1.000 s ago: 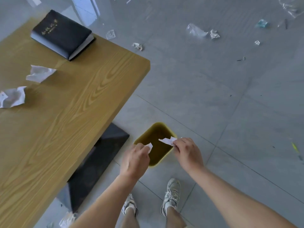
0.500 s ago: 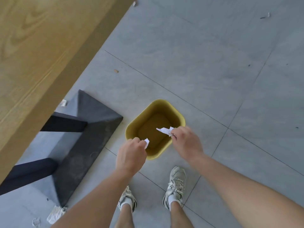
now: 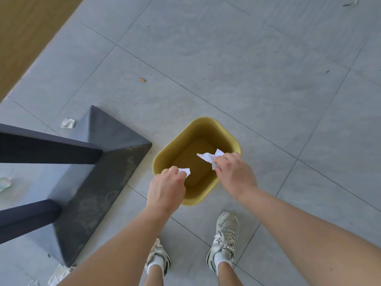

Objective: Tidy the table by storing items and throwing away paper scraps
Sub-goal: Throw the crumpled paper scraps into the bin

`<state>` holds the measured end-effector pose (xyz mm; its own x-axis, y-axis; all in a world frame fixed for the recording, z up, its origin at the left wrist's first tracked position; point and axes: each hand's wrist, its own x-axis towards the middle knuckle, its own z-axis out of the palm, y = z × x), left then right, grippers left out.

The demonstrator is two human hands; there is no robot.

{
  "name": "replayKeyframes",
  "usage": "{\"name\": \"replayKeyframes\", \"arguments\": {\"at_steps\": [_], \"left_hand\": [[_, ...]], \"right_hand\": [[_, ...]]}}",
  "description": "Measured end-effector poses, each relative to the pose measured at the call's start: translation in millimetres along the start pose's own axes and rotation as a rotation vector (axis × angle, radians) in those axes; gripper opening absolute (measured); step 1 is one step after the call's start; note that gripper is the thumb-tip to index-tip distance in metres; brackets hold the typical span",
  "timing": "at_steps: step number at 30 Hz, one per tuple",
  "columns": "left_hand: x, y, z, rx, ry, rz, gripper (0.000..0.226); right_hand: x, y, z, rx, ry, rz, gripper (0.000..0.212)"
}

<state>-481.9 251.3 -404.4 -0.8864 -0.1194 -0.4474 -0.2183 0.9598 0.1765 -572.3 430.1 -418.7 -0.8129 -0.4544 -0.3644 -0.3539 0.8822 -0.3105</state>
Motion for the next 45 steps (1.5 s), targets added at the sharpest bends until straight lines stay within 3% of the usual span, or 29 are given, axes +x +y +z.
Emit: {"name": "replayKeyframes", "arguments": {"at_steps": [22,30,35,45], "left_hand": [[-19.3,-2.0,-39.2,-0.004,0.092,-0.051,0.033],[-68.3,22.8,-122.1,-0.058,0.153,-0.067,0.033],[-114.3,49.5,-206.5,-0.089,0.219,-0.052,0.044],[-178.5,66.5,-329.5,-0.071,0.403,-0.097,0.05]], "right_hand": [[-10.7,-24.5,-22.4,-0.008,0.001,0.019,0.026],[-49.3,-57.0,-114.7,0.051,0.077,0.05,0.038],[-84.4,-82.0,-197.7,0.041,0.11,0.018,0.046],[-120.0,-129.2,-334.5,0.008,0.239,-0.093,0.043]]}}
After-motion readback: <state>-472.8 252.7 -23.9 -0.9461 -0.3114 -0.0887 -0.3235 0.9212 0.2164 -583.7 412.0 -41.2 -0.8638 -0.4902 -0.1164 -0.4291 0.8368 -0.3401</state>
